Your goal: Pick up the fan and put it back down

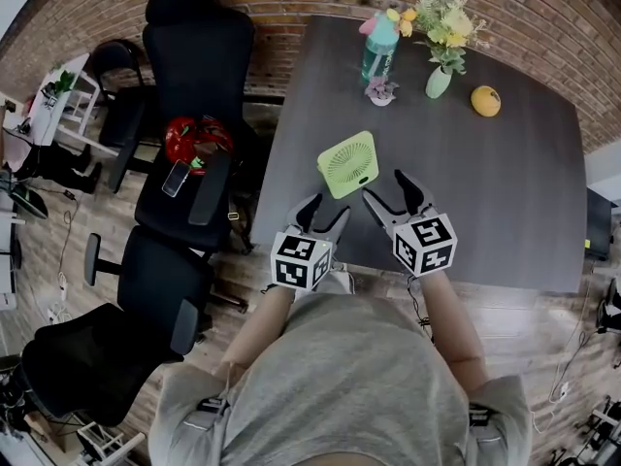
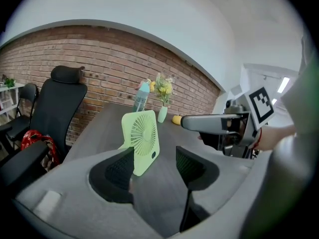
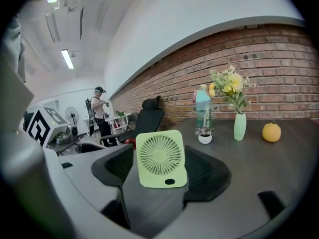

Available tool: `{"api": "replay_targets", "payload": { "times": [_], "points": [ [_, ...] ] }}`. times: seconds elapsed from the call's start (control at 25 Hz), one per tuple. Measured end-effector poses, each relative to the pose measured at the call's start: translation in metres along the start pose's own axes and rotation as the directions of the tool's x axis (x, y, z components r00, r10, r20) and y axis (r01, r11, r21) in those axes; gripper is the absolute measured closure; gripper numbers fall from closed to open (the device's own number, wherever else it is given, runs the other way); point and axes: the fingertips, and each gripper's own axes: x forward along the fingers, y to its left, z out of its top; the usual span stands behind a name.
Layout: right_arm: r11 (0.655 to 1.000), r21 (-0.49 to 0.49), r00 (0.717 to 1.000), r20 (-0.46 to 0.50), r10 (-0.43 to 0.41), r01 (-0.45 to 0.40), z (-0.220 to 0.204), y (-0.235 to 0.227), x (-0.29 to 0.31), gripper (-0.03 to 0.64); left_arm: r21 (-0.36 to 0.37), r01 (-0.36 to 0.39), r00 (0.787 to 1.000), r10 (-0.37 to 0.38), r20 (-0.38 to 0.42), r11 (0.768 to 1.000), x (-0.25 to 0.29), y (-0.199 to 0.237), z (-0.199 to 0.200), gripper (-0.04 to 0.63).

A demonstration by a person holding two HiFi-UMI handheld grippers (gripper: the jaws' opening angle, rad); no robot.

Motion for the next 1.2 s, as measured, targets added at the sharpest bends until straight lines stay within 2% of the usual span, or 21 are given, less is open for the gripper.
{"api": "replay_targets", "payload": {
  "times": [0.44,0.84,1.2],
  "points": [
    [0.999,-0.002,0.997,-0.069,0.046,-0.047,-0.014,-0.021,0.053,0.288,-0.017,0.019,0.995,-0.021,-0.093,1.0,0.044,0.025,-0.024,0.337],
    [0.989,-0.013,0.981,-0.129,0.145,-0.148,-0.026,-0.026,0.087,0.233,-0.037,0.02,0.984,-0.026,-0.178,0.999,0.073,0.04,-0.046,0.336],
    [0.973,-0.031,0.962,-0.161,0.219,-0.227,-0.031,-0.022,0.111,0.215,-0.029,0.047,0.975,-0.052,-0.215,0.998,0.1,0.046,-0.05,0.336]
  ]
}}
